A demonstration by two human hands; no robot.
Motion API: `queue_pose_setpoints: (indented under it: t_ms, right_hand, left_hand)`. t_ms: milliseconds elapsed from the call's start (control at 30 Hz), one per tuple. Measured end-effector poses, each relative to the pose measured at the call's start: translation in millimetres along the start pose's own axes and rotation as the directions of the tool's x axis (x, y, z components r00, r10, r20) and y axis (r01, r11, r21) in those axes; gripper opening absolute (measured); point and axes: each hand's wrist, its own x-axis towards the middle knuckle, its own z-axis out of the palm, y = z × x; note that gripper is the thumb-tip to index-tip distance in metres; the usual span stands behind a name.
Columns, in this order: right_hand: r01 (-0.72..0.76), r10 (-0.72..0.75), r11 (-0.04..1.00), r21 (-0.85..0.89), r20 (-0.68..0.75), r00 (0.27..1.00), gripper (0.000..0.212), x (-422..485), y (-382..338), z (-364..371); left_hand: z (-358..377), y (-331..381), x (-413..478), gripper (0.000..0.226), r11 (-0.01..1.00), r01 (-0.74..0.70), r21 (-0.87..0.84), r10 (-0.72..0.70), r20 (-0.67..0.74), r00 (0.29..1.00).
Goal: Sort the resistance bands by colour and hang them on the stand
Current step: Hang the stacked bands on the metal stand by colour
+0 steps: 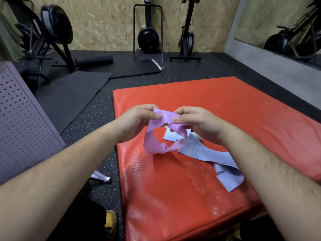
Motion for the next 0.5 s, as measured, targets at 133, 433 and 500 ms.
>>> queue_pose_setpoints:
  t_ms: [133,433,500]
  right_hand:
    - [-0.026,0.024,0.999,0.037,0.046,0.999,0.029,-5,-7,-1]
    - [0.115,-0.12,0.962,0.247,0.008,0.993,0.016,-10,-31,0]
    - [0.13,-0.131,0.961,0.244,-0.014,0.991,0.015,-8,-36,0]
  left_hand:
    - [0,11,-4,0.012,0.984,0.001,-0.178,-0.008,-0.04,0.999]
    - [-5,8,-1,0.013,0.998,-0.021,-0.056,0.008,-0.217,0.976]
    - [-1,4,3,0.018,0.988,-0.073,0.137,0.111,-0.297,0.948]
